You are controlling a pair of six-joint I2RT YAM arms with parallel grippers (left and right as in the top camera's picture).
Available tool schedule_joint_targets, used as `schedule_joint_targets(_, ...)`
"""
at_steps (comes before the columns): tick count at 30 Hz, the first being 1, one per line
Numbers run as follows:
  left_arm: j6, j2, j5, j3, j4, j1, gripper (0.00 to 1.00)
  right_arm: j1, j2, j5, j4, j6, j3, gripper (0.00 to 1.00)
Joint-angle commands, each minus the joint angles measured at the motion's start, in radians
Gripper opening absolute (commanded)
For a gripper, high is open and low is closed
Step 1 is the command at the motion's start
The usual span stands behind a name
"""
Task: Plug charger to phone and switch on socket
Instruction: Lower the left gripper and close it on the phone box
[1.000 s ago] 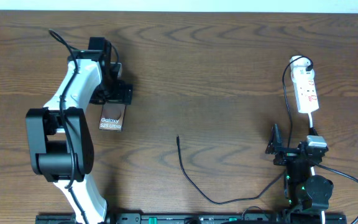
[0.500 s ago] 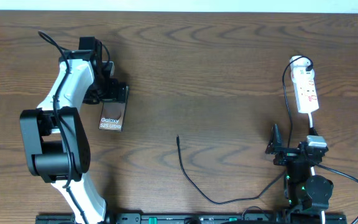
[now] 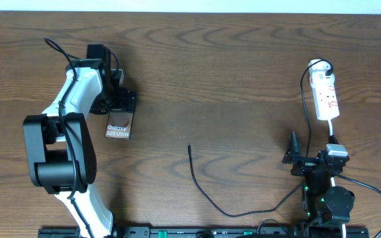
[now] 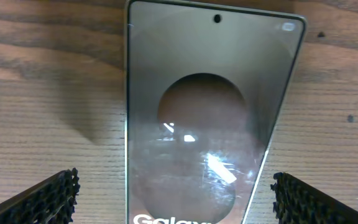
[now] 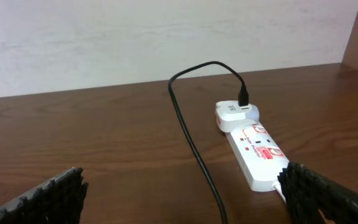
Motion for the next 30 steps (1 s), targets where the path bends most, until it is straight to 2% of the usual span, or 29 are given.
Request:
schedule_joint_targets(1,0.014,0.003,-0.002,-0.003,0.006,-0.023,0.98,-0.003,-0.004,-0.005,-0.004,-0.013,-0.001,0.99)
schedule_joint_targets(30,0.014,0.003,-0.002,-0.06,0.056,-0.024,0.98,-0.003,-0.004,-0.005,-0.004,-0.013,-0.001,0.99)
